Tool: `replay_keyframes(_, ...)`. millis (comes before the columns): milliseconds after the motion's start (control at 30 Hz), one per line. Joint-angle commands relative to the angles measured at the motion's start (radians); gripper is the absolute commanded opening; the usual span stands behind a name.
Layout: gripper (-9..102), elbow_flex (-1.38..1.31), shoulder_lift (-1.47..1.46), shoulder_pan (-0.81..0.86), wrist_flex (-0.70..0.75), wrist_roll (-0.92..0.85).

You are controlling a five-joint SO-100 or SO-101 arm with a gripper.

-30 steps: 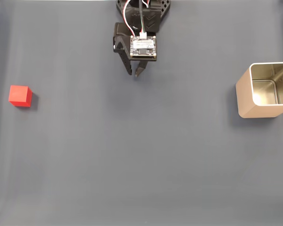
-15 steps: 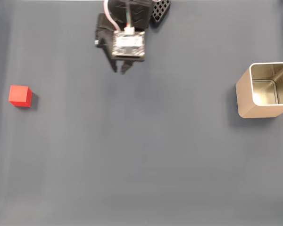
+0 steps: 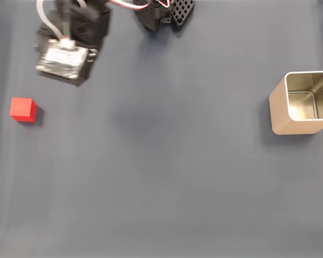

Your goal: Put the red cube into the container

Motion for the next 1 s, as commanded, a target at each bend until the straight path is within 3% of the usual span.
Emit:
replay_keyframes(0, 3, -0.137, -0.064, 0.060, -0.040, -0.025)
replay_keyframes(267, 7, -0.310, -0.287, 0.153, -0.150, -0.114)
replay_keyframes(567, 25, -0.390, -0.436, 0.176, -0.193, -0.285)
replay_keyframes(733, 41, -0.391, -0.488, 0.189, -0.365, -0.273)
replay_keyframes(967, 43, -0.428, -0.557, 0.227, -0.371, -0.328)
